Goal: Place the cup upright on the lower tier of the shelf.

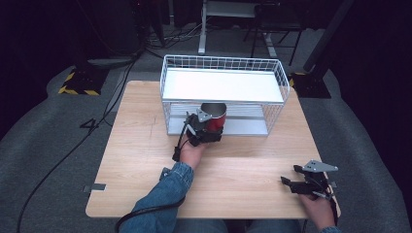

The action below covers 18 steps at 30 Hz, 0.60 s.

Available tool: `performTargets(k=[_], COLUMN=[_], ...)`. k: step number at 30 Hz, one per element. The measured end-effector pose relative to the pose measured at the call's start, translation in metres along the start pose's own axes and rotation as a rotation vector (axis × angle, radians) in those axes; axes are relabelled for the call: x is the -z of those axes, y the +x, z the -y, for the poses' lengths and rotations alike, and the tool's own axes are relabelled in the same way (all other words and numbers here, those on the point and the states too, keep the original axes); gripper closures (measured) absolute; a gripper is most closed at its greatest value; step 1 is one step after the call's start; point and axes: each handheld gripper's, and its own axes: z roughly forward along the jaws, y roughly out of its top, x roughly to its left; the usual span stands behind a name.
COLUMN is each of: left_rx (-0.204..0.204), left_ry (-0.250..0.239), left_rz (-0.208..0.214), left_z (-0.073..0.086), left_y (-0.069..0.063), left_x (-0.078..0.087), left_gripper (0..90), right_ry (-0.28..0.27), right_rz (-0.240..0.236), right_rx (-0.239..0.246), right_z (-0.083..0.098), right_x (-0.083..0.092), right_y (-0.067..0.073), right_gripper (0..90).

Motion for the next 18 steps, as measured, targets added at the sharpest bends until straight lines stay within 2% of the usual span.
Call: performTargets(k=[1,11,18], left_rx=[0.006,0.009,0.005], left_ry=[-0.003,-0.029,-0.026], left_rz=[-0.014,-0.042,-0.069], left_z=[-0.001,-0.005,-0.011], left_y=[0.0,0.001,0.004], left_x=[-0.003,-0.024,-0.038], left_gripper=[16.5,16.4,16.4], right_ry=[0.0,0.001,0.001], right_rz=[-0.002,-0.006,-0.009], right_rx=[0.0,0.003,0.007], right_z=[0.0,0.0,0.0], right_x=[0.0,0.0,0.0], right_y=[0.0,0.0,0.001], right_gripper=[22.9,22.9,22.9])
